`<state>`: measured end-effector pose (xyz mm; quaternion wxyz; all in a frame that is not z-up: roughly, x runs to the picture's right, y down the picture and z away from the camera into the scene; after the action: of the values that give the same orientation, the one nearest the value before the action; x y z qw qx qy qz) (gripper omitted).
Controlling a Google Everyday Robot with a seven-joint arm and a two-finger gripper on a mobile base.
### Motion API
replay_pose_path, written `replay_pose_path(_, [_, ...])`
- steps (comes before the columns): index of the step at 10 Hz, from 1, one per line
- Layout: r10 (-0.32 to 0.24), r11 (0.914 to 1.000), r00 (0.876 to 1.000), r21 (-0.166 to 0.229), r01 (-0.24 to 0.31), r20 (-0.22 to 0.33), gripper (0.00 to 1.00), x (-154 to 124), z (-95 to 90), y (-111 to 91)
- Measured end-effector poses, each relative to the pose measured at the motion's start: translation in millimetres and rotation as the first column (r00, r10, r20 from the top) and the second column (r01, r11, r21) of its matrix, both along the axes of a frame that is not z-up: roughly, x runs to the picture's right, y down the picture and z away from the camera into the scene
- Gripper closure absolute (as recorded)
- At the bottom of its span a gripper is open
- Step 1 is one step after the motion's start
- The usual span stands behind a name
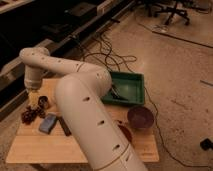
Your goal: Place grapes in purple bowl
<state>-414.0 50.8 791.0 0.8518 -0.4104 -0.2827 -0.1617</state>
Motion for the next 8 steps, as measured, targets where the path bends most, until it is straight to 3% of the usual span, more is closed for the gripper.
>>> replay_pose_path(3, [-0.053, 0.9986, 0.998, 0.002, 0.053, 0.026, 0.20, -6.8, 17.4, 22.1])
replay_pose_path(6, [-0.109, 0.9936, 0.993, 0.034, 0.107, 0.037, 0.20, -8.1, 50.0, 52.5])
replay_pose_path(8, [-0.105, 0.9944, 0.992, 0.000, 0.106, 0.070, 0.30, -13.3, 75.7, 68.0])
